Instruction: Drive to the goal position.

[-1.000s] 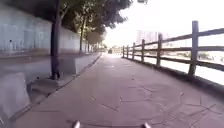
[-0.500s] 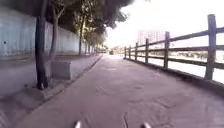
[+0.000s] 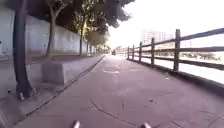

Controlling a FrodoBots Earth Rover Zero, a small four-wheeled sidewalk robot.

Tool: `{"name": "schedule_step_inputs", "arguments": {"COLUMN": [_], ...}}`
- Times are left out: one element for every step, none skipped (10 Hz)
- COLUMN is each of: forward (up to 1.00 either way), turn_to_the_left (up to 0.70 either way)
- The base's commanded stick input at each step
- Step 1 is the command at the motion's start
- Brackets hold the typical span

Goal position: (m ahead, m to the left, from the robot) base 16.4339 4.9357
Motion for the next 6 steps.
{"name": "schedule_step_inputs", "arguments": {"forward": [1.0,1.0,1.0,1.0,1.0,1.0], "turn_to_the_left": [0.0,0.0,0.0,0.0,0.0,0.0]}}
